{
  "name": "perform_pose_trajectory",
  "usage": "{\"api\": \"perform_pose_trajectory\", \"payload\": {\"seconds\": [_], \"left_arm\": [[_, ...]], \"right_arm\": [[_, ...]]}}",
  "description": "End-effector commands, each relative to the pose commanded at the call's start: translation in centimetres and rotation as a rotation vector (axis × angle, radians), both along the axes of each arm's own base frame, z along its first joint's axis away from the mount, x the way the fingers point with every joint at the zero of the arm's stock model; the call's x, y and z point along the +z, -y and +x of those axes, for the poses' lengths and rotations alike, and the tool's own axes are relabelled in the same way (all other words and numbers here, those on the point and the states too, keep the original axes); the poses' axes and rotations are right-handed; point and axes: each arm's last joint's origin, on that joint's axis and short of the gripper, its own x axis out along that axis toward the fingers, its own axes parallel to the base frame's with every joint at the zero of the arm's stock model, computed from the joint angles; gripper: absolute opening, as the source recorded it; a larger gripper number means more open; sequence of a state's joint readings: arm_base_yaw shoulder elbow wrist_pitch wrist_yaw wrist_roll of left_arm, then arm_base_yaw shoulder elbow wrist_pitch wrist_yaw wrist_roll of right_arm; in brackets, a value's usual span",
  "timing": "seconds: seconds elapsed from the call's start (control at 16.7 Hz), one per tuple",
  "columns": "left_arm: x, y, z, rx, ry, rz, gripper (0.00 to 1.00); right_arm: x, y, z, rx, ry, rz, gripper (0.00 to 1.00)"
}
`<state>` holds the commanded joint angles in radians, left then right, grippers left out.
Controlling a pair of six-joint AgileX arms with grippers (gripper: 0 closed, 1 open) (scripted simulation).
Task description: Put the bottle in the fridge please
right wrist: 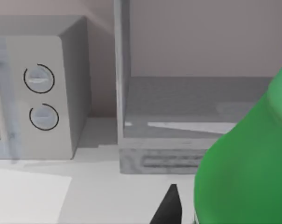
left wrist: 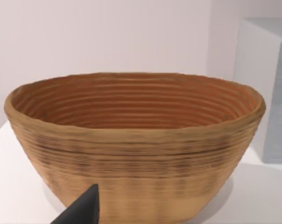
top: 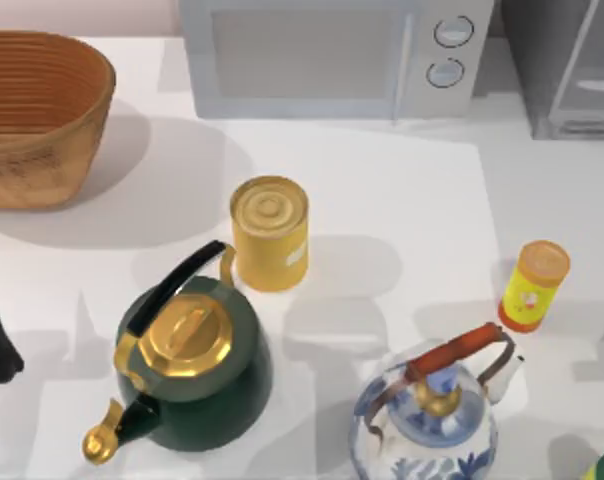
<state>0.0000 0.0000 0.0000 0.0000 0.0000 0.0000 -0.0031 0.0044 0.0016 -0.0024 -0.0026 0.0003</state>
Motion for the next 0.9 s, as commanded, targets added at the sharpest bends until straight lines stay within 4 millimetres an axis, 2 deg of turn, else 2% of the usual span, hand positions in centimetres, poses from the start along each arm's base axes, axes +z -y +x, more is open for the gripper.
{"api": "perform_pose_trajectory", "payload": {"seconds": [0.18,0.36,0.48,0.6,0.72,0.9], "left_arm": [[0.0,0.0,0.0,0.0,0.0,0.0,1.0],[0.0,0.0,0.0,0.0,0.0,0.0,1.0],[0.0,0.0,0.0,0.0,0.0,0.0,1.0],[0.0,0.0,0.0,0.0,0.0,0.0,1.0],[0.0,0.0,0.0,0.0,0.0,0.0,1.0],[0.0,0.0,0.0,0.0,0.0,0.0,1.0]], "right_arm": [[1.0,0.0,0.2,0.005,0.009,0.0,0.01],[3.3,0.2,1.1,0.014,0.023,-0.002,0.01],[5.2,0.4,2.6,0.019,0.025,-0.004,0.01],[7.0,0.8,4.9,0.02,0.019,-0.006,0.01],[8.3,1.5,8.1,0.016,0.007,-0.006,0.01],[8.4,3.2,14.3,0.006,-0.017,-0.002,0.01]]}}
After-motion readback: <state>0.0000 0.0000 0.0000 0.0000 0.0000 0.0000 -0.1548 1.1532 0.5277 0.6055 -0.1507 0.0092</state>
